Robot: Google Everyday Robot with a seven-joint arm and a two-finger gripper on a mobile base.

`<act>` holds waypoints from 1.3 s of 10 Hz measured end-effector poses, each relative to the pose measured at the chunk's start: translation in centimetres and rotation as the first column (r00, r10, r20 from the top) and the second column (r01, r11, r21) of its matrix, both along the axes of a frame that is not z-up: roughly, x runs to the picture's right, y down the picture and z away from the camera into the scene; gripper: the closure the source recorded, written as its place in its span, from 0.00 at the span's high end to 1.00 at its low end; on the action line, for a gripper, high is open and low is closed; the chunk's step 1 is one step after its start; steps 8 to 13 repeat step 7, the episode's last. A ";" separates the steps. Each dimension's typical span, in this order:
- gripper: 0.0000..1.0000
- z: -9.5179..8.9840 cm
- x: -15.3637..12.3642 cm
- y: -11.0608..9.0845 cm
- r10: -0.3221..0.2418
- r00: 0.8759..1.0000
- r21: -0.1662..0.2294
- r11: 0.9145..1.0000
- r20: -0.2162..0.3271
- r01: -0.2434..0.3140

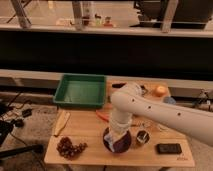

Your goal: Wipe purple bowl with towel

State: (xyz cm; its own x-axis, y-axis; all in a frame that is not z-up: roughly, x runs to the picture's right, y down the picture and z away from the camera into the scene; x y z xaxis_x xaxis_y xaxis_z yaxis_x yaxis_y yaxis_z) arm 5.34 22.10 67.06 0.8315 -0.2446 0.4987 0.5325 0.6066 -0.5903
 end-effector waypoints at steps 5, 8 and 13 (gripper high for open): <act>0.14 0.4 0.3 -0.1 0.120 0.992 -0.035 0.992 0.033 -0.118; 0.14 0.8 0.1 -0.4 0.140 0.990 -0.060 0.989 0.035 -0.138; 0.14 0.8 0.1 -0.4 0.140 0.990 -0.060 0.989 0.035 -0.138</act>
